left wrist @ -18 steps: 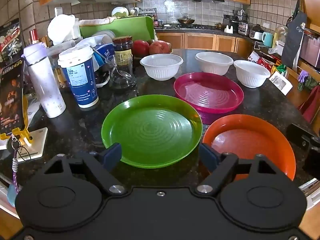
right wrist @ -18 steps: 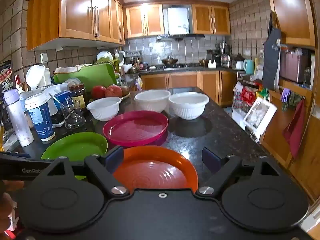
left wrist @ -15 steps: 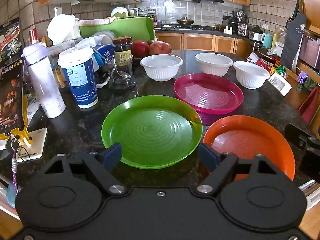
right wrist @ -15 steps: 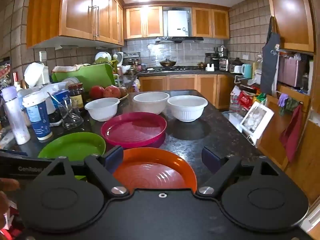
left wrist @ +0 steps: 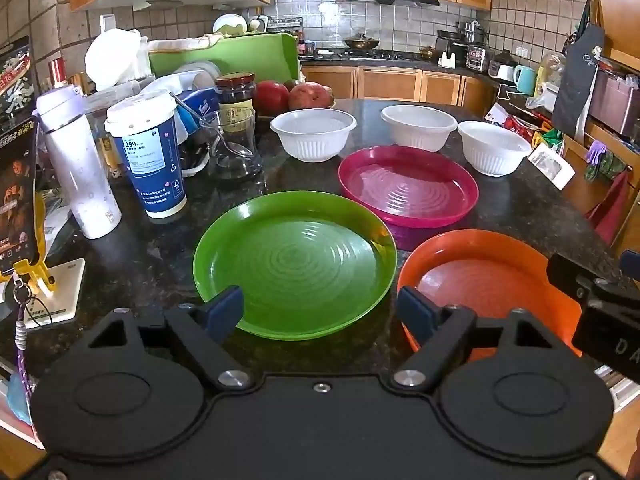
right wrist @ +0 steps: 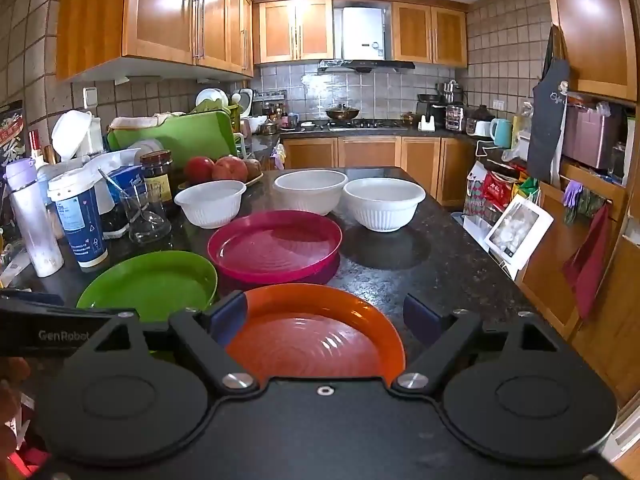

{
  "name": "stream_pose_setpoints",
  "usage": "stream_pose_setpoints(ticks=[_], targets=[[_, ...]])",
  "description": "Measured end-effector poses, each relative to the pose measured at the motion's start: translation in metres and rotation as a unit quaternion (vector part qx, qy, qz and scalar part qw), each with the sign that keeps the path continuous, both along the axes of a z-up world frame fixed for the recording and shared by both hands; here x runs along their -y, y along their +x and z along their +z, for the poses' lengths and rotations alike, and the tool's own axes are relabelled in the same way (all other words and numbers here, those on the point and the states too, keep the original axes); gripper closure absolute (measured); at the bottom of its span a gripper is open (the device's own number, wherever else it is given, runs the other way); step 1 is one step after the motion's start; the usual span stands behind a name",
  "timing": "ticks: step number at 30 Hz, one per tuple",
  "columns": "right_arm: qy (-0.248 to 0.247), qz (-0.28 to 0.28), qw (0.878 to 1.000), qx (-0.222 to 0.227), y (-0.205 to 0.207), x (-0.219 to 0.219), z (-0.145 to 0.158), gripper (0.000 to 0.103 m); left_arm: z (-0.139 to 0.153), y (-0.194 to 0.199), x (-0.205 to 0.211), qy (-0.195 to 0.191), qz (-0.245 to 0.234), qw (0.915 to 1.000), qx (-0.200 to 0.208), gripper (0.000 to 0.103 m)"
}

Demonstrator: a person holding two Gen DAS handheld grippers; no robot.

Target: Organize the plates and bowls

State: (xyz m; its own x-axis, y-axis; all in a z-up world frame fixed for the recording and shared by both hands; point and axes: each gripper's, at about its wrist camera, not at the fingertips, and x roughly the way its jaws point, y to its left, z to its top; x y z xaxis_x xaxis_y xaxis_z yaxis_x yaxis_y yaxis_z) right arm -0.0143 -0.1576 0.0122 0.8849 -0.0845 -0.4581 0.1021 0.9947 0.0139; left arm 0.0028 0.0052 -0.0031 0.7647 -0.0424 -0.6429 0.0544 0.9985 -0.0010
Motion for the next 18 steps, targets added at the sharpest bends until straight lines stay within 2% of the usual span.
stream_pose_setpoints(ticks=[3,18], targets=[[0.009,0.001,1.0,-0.004,0.0005,0.0006,-0.0003,0.019,-0.0001,-0.0008,0.0013,0.004,0.001,1.0,0.001,0.019],[0.0,0.001,1.0,-0.006,0.0,0.0003,0.0002,0.019,-0.0013,-0.0033,0.0028,0.007,-0.002,1.0,0.004,0.019]])
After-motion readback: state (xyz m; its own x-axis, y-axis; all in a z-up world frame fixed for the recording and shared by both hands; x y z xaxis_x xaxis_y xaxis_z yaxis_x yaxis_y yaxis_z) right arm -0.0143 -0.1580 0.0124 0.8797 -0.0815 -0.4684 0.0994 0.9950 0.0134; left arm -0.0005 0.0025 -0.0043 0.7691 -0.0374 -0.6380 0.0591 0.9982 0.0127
